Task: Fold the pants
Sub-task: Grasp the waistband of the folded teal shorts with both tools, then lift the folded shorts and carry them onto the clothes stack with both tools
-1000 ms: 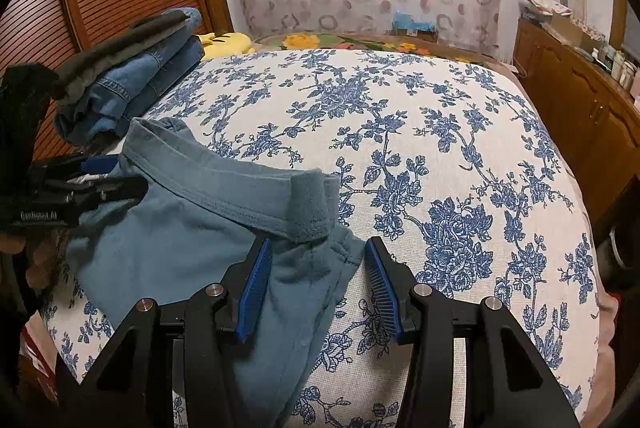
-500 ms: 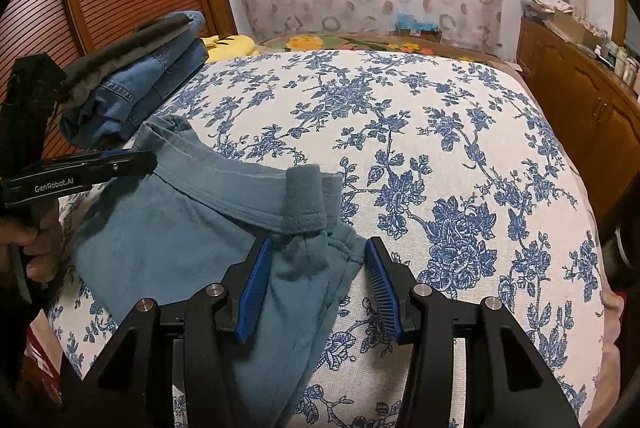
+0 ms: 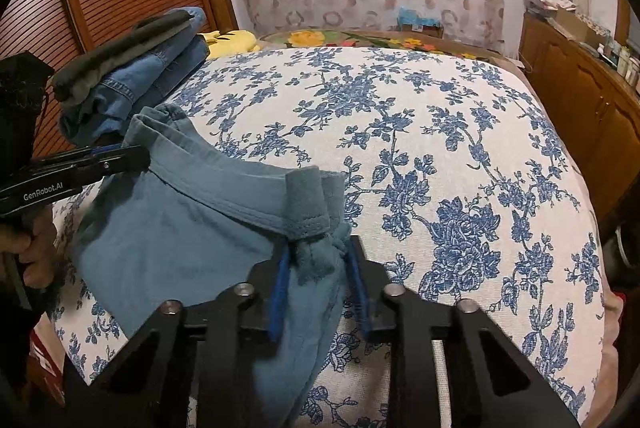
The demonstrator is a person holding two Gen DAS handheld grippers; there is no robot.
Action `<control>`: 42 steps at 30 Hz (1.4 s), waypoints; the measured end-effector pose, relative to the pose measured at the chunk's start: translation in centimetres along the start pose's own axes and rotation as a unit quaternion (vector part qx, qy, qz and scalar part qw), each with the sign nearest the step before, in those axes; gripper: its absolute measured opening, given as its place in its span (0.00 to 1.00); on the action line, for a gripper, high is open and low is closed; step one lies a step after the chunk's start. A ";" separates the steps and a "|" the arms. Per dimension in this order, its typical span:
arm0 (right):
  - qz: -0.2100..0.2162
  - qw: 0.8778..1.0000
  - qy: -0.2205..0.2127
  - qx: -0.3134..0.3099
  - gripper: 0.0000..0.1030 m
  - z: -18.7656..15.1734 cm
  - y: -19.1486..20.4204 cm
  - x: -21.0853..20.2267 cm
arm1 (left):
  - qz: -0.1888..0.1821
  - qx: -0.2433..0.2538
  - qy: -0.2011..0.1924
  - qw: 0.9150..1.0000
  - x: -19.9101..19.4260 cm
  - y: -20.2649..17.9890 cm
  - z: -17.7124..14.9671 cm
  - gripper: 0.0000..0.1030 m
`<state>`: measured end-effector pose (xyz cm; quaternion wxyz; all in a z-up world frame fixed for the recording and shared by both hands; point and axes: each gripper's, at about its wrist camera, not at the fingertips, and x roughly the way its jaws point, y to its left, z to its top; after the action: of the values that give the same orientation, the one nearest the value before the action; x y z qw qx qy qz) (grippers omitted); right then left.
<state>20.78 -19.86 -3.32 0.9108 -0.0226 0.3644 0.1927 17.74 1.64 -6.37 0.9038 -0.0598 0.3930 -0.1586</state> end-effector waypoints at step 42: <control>0.022 0.986 -0.148 -0.077 0.10 2.6 2.7 -10.0 | 0.029 0.070 -0.142 0.987 -11.1 -5.3 2.9 0.13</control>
<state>14.85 -20.22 5.56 0.9460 -0.0559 0.2096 0.2410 11.45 0.28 4.58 0.9567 -0.0071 0.2499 -0.1490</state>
